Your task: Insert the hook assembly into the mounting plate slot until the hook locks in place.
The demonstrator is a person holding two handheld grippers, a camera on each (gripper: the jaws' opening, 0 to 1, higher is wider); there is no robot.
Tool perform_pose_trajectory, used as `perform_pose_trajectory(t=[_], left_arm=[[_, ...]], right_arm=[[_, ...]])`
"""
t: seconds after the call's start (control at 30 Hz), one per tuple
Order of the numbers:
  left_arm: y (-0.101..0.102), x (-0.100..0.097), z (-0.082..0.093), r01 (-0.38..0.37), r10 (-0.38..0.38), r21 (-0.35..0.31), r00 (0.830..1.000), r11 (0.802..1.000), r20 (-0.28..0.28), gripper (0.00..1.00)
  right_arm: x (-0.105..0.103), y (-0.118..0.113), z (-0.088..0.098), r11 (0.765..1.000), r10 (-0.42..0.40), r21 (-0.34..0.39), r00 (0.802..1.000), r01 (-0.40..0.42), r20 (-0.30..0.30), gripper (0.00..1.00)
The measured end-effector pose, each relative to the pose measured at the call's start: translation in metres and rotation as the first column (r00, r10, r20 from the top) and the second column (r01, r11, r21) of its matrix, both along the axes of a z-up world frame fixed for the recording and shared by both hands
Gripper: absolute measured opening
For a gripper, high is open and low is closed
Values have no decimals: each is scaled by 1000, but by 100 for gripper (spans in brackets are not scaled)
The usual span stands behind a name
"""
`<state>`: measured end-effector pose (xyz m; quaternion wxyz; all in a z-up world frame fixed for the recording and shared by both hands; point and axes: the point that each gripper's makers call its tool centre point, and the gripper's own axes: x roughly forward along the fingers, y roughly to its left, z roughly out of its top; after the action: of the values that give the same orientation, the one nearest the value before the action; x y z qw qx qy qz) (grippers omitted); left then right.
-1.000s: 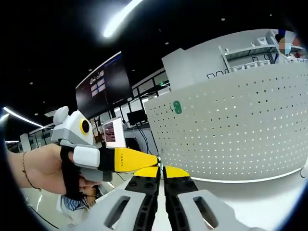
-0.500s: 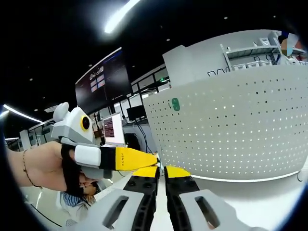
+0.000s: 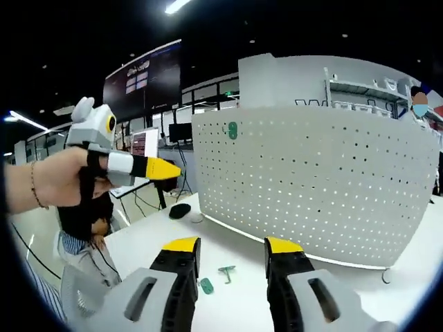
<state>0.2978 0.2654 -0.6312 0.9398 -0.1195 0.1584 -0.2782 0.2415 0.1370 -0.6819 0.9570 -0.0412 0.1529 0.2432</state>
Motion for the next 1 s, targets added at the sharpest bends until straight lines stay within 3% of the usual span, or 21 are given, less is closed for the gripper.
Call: perform_pose_trajectory(t=[0.13, 0.43, 0.6, 1.0], left_arm=[[14, 7, 5, -59, 54, 74, 997, 996, 57, 1], [33, 19, 23, -155, 126, 161, 976, 975, 175, 1], [38, 26, 25, -178, 146, 165, 971, 970, 187, 1], [59, 45, 37, -277, 232, 159, 939, 948, 255, 1]], right_arm=[[-11, -10, -17, 999, -16, -29, 999, 15, -37, 45], [-39, -27, -56, 993, -46, -109, 994, 35, -103, 58], [-48, -32, -70, 991, -55, -129, 990, 38, -130, 61], [-68, -39, -109, 974, -39, -226, 982, -3, -183, 64]])
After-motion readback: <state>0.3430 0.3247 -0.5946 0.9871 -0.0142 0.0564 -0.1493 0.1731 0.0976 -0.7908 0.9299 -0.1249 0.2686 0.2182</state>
